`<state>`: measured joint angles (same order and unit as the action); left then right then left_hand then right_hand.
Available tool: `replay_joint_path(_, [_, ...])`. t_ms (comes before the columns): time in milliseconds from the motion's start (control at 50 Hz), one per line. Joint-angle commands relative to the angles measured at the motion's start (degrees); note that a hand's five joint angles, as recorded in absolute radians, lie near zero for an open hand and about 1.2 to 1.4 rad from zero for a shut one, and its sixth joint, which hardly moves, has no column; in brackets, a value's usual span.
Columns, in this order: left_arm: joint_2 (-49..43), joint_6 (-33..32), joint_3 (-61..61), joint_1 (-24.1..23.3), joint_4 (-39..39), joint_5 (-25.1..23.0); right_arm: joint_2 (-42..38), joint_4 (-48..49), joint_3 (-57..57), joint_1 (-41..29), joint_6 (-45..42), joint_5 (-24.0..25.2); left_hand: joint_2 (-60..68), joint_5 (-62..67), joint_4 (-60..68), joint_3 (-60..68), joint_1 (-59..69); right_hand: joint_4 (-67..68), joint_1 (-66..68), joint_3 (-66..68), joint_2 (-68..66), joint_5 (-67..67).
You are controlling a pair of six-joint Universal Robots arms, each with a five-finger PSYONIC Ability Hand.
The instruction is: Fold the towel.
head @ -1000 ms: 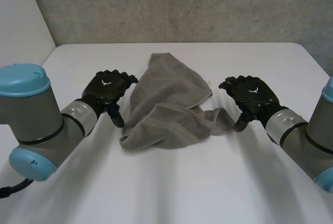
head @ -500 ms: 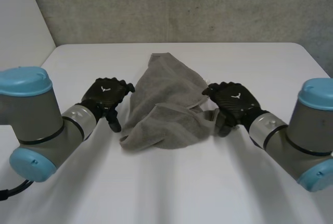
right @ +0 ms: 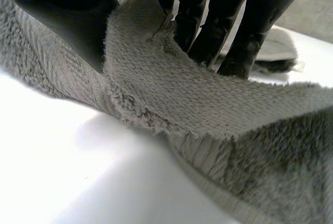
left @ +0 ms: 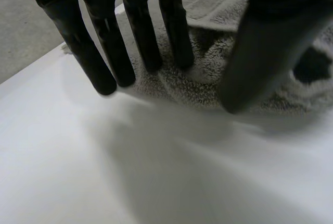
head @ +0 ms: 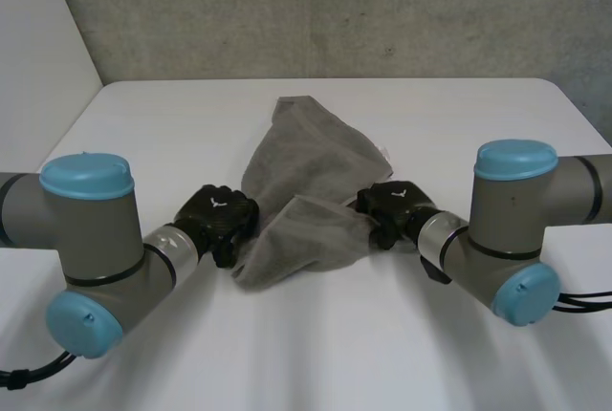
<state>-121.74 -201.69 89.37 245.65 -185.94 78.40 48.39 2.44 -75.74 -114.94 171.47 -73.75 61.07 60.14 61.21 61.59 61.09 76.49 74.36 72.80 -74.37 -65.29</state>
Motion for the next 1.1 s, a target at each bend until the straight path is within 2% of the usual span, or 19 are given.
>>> replay_joint_path(20, [0.98, 0.42, 0.28, -2.72, 2.52, -0.09, 8.12, 0.46, -3.98, 1.12, -0.08, -0.08, 17.77, 8.71, 17.63, 17.25, 17.76, 3.51, 5.64, 7.2, -5.63, -4.71])
replay_joint_path(180, [4.58, 0.59, 1.69, -7.73, 6.74, -0.09, 14.36, -1.57, -7.23, 1.74, -1.4, 3.88, 18.93, 9.86, 18.79, 18.41, 18.91, 3.51, 5.64, 7.2, -5.63, -4.71])
replay_joint_path(240, [6.78, 0.86, 3.27, -9.66, 7.0, -0.09, 17.09, -4.03, -8.37, 4.64, -3.95, 5.28, 18.93, 9.86, 18.79, 18.41, 18.91, 3.51, 5.64, 7.2, -5.63, -4.71])
replay_joint_path(300, [8.98, 1.65, 4.94, -12.65, 7.09, -0.27, 19.11, -7.72, -9.17, 9.56, -9.4, 5.9, 18.93, 9.86, 18.79, 18.41, 18.91, 3.51, 5.64, 7.2, -5.63, -4.71])
replay_joint_path(340, [11.34, 2.7, 6.08, -15.1, 6.91, -1.05, 19.81, -12.79, -9.43, 13.58, -16.57, 5.98, 18.93, 9.86, 18.79, 18.41, 18.91, 3.51, 5.64, 7.2, -5.63, -4.71])
replay_joint_path(520, [13.2, 3.49, 3.62, -15.99, 4.71, -1.15, 20.86, -25.3, -10.13, 20.55, -33.13, 6.07, 17.44, 8.37, 17.3, 16.92, 17.42, 3.51, 5.64, 7.2, -5.63, -4.71])
replay_joint_path(560, [12.76, 3.58, 2.21, -15.91, 3.75, -0.71, 21.22, -26.7, -10.57, 21.86, -35.5, 6.16, 12.73, 3.66, 12.59, 12.21, 12.71, 3.51, 5.64, 7.2, -5.63, -4.71])
replay_joint_path(580, [12.06, 3.76, 0.91, -15.38, 3.14, -0.27, 21.56, -27.05, -10.83, 22.73, -36.81, 6.33, 5.73, -3.33, 5.59, 5.21, 5.72, 3.51, 5.64, 7.2, -5.63, -4.71])
replay_joint_path(640, [10.04, 4.28, -1.73, -14.77, 2.52, 1.31, 22.35, -26.62, -11.1, 23.27, -37.0, 7.04, -7.72, -16.79, -7.86, -8.24, -7.74, 3.51, 5.64, 7.2, -5.63, -4.71])
replay_joint_path(660, [8.73, 4.46, -3.31, -14.41, 2.52, 2.45, 22.71, -26.35, -11.19, 23.27, -36.82, 7.47, -16.29, -25.35, -16.42, -16.8, -16.3, -2.09, 0.04, 1.6, -0.03, 0.89])
replay_joint_path(680, [8.71, 4.46, -3.32, -14.41, 2.52, 2.46, 22.71, -26.35, -11.19, 23.27, -36.82, 7.48, -16.37, -25.44, -16.51, -16.89, -16.39, -2.15, -0.02, 1.55, 0.02, 0.95])
replay_joint_path(720, [7.22, 4.46, -4.91, -14.41, 2.52, 3.51, 22.89, -25.82, -11.19, 23.18, -36.3, 7.92, -23.61, -32.67, -23.74, -24.12, -23.62, -11.9, -9.78, -8.21, 9.78, 10.7])
replay_joint_path(760, [4.33, 3.85, -7.88, -14.5, 2.6, 5.0, 23.58, -23.2, -11.1, 23.1, -32.89, 8.62, -38.99, -48.06, -39.13, -39.51, -39.0, -48.19, -46.07, -44.5, 46.07, 46.99])
replay_joint_path(780, [4.32, 3.85, -7.89, -14.5, 2.6, 5.01, 23.59, -23.19, -11.1, 23.09, -32.87, 8.62, -39.08, -48.15, -39.22, -39.6, -39.1, -48.41, -46.28, -44.71, 46.28, 47.2])
replay_joint_path(800, [2.84, 3.67, -9.63, -14.67, 2.6, 5.27, 24.2, -21.19, -11.19, 23.09, -30.43, 8.8, -44.74, -53.81, -44.88, -45.26, -44.76, -63.4, -61.27, -59.7, 61.27, 62.19])
replay_joint_path(820, [1.08, 3.76, -11.83, -14.67, 2.69, 5.01, 24.81, -18.9, -11.19, 23.18, -27.8, 8.88, -46.3, -55.37, -46.44, -46.82, -46.31, -66.49, -64.36, -62.8, 64.37, 65.29])
replay_joint_path(940, [-6.74, 3.76, -22.72, -15.46, 6.1, 4.13, 25.79, -12.3, -13.29, 23.18, -20.49, 8.97, -46.32, -55.38, -46.45, -46.83, -46.33, -66.49, -64.36, -62.8, 64.37, 65.29])
replay_joint_path(1060, [-13.61, 4.02, -34.35, -16.61, 11.66, 1.4, 25.61, -9.83, -15.67, 23.18, -20.12, 8.97, -45.31, -54.37, -45.44, -45.82, -45.32, -66.49, -64.36, -62.8, 64.37, 65.29])
replay_joint_path(1100, [-18.16, 4.28, -42.66, -17.31, 15.94, -0.43, 25.61, -8.78, -16.9, 22.92, -20.21, 8.97, -44.47, -53.54, -44.61, -44.99, -44.48, -66.49, -64.36, -62.8, 64.37, 65.29])
